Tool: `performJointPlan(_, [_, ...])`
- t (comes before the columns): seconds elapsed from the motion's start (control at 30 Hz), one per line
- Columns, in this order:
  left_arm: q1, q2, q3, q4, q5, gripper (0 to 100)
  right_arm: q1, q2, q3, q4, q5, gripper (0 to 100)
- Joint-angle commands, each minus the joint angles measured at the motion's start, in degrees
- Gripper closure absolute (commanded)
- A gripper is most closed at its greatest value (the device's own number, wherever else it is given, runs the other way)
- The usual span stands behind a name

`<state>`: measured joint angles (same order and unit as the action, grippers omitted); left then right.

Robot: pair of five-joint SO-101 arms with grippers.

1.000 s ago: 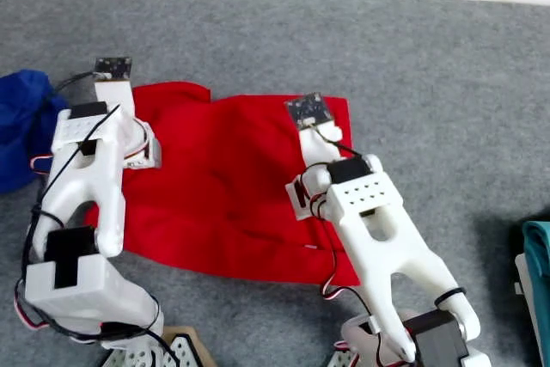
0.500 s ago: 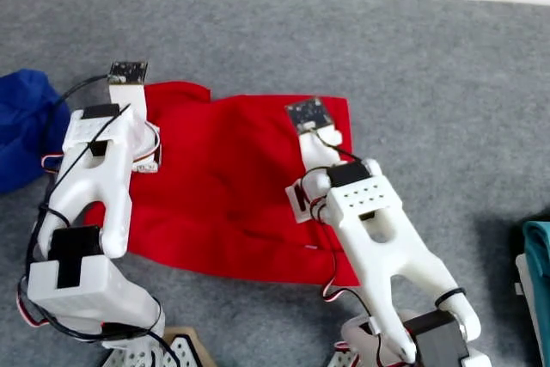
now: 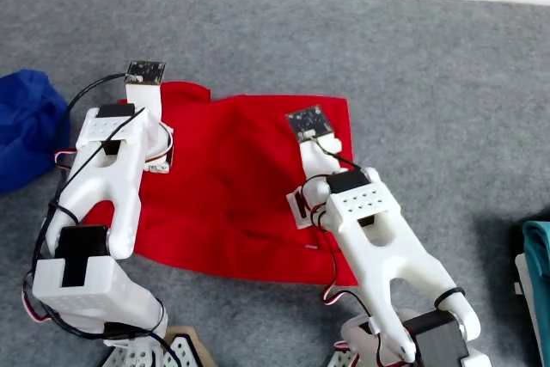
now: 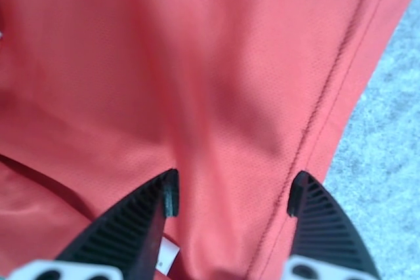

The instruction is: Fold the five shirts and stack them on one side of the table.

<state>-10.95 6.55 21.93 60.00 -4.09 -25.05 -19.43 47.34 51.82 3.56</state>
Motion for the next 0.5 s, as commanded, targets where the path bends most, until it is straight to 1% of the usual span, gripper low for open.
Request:
performJointPlan(0.0, [1.01,-0.92,-1.54,-0.70,0.53,95,-0.48,-0.66,-0.22,-0.84,-0.62,72.8])
performJointPlan(0.23, [1.01,-0.40,-5.76,-0.88,0.44,95,0.22,-0.66,-0.31,-0.84,-0.70,72.8])
performJointPlan(0.37, [1.10,-0.40,-5.41,-4.13,0.44,95,1.45,-0.66,-0.31,-0.92,-0.70,72.8])
performJointPlan(0.47, [1.10,-0.40,-5.05,-4.75,0.44,95,1.71,-0.75,-0.31,-0.92,-0.53,72.8])
